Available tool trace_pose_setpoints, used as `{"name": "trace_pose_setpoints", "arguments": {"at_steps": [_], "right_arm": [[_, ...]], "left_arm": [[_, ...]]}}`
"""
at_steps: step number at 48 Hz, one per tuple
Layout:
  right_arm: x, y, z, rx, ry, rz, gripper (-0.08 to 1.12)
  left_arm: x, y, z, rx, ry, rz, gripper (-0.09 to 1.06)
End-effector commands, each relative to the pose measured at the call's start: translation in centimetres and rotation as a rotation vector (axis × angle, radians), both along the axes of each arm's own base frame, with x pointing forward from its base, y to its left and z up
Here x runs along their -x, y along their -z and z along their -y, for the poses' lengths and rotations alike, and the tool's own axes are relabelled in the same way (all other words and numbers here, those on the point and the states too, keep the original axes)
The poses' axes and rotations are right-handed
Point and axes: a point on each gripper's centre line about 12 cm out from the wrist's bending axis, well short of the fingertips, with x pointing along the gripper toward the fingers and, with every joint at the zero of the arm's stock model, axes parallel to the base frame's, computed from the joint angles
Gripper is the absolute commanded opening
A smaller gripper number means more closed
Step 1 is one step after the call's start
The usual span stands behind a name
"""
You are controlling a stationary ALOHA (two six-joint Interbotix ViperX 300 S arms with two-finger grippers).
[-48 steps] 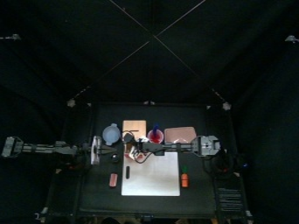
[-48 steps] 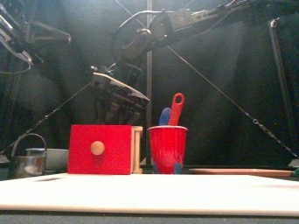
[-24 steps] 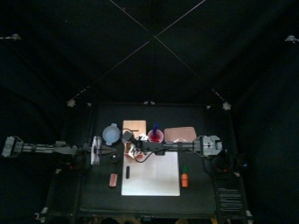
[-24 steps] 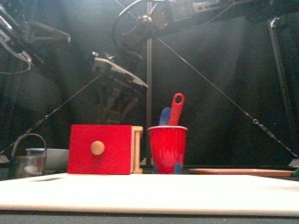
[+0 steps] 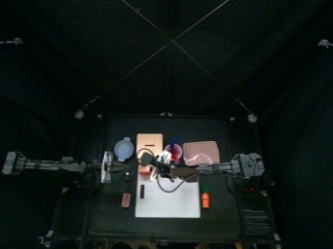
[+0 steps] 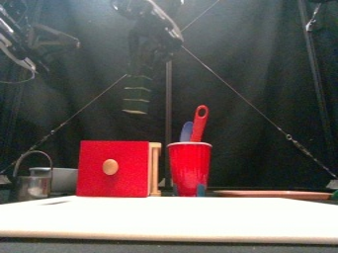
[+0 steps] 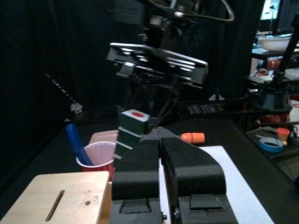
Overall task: Place sushi on board then cut the sushi with the knife then place the pieces on the plate
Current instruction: Place the sushi on the board
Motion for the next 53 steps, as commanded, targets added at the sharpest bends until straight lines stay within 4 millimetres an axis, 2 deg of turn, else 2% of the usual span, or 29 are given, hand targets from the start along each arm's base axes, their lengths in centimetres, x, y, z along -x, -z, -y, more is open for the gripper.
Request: {"name": "trace_pose_setpoints", "arguments": {"at_steps": [1,9,13,19,34,45,53], "right_arm": [[2.1,-1.5,-2.5,0.109,-0.016,-0.042,0.69],[3.3,1.3,-5.6,0.196,-0.075,-0.138,0.69],[3.6,3.3,-6.0,0.187,-0.090,-0.188,0.69],[3.8,5.9,-6.1,0.184,-0.113,-0.238,0.68],[4.9,9.8,-5.8,0.202,-0.151,-0.284,0.69],[5.3,11.6,-5.7,0.204,-0.123,-0.251,0.69],[5.4,12.1,-5.7,0.211,-0.115,-0.242,0.70]], "left_arm": [[-0.1,-0.5,-0.1,-0.001,-0.008,0.020,0.30],[-0.1,-0.5,-0.8,0.005,-0.041,0.020,0.30],[-0.1,-0.6,-1.0,0.010,-0.053,0.022,0.30],[-0.1,-0.6,-1.3,0.024,-0.068,0.022,0.30],[-0.1,-0.8,-1.6,0.059,-0.085,0.029,0.30],[-0.2,-1.2,-1.6,0.060,-0.085,0.040,0.30],[-0.2,-1.3,-1.6,0.063,-0.084,0.043,0.30]]}}
